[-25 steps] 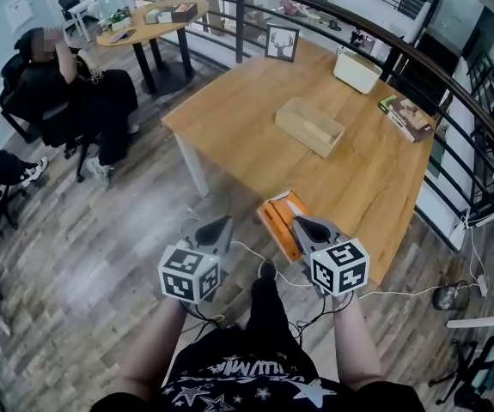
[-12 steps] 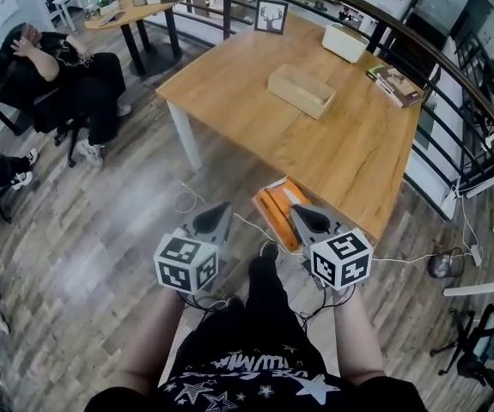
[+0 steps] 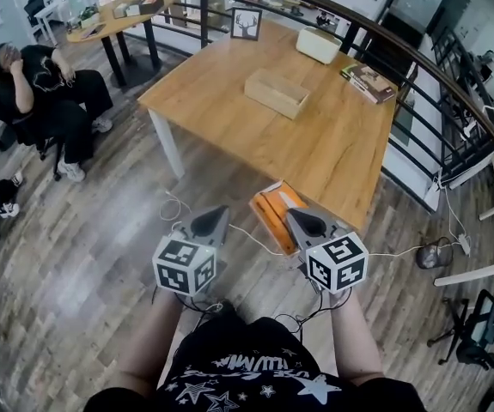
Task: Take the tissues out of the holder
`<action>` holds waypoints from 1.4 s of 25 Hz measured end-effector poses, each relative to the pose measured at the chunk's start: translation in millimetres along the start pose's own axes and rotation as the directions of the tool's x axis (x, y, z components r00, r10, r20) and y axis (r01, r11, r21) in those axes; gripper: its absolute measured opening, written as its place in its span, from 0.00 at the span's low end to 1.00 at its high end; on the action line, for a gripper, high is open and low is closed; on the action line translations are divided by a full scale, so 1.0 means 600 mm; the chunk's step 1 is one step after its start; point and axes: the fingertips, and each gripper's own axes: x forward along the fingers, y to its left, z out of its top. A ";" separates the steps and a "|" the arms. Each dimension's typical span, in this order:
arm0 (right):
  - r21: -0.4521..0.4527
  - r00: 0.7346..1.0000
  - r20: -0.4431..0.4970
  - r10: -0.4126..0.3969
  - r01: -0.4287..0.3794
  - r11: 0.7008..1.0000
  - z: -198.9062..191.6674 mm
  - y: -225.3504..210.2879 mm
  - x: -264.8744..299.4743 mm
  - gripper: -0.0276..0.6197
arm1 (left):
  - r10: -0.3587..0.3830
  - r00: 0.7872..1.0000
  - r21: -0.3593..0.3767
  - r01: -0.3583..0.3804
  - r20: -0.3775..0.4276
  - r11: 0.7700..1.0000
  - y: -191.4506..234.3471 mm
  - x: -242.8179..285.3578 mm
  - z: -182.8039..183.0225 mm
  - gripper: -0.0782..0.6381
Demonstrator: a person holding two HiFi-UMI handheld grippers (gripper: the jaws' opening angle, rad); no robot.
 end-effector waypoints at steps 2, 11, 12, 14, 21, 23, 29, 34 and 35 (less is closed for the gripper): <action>-0.006 1.000 0.005 0.004 -0.004 1.000 -0.001 0.003 -0.015 0.07 | 0.003 1.000 -0.001 -0.003 0.008 1.000 -0.013 -0.006 0.000 0.13; -0.047 0.999 -0.015 0.051 -0.052 0.998 -0.052 0.039 -0.118 0.07 | 0.008 1.000 -0.025 -0.008 0.000 1.000 -0.124 -0.047 -0.047 0.13; -0.045 0.998 -0.017 0.054 -0.054 0.997 -0.060 0.044 -0.131 0.07 | 0.008 1.000 -0.025 -0.008 0.001 1.000 -0.138 -0.053 -0.052 0.13; -0.057 0.998 -0.019 0.056 -0.057 0.997 -0.075 0.055 -0.160 0.07 | 0.011 1.000 -0.024 -0.011 0.004 1.000 -0.164 -0.068 -0.061 0.13; -0.071 0.999 0.013 0.043 -0.042 0.997 -0.102 0.089 -0.257 0.07 | 0.020 0.999 -0.002 -0.020 0.036 1.000 -0.244 -0.126 -0.069 0.13; -0.071 0.999 0.019 0.036 -0.035 0.997 -0.112 0.099 -0.281 0.07 | 0.020 0.999 0.002 -0.020 0.043 1.000 -0.265 -0.142 -0.076 0.13; -0.087 0.999 0.026 0.039 -0.036 0.996 -0.139 0.135 -0.340 0.07 | 0.019 0.998 0.017 -0.020 0.053 1.000 -0.317 -0.188 -0.101 0.13; -0.101 0.999 0.027 0.047 -0.044 0.994 -0.147 0.155 -0.360 0.07 | 0.025 0.998 0.024 -0.027 0.065 0.999 -0.334 -0.213 -0.111 0.13; -0.103 0.998 0.029 0.048 -0.045 0.994 -0.147 0.160 -0.361 0.07 | 0.027 0.997 0.024 -0.029 0.069 0.999 -0.335 -0.218 -0.112 0.13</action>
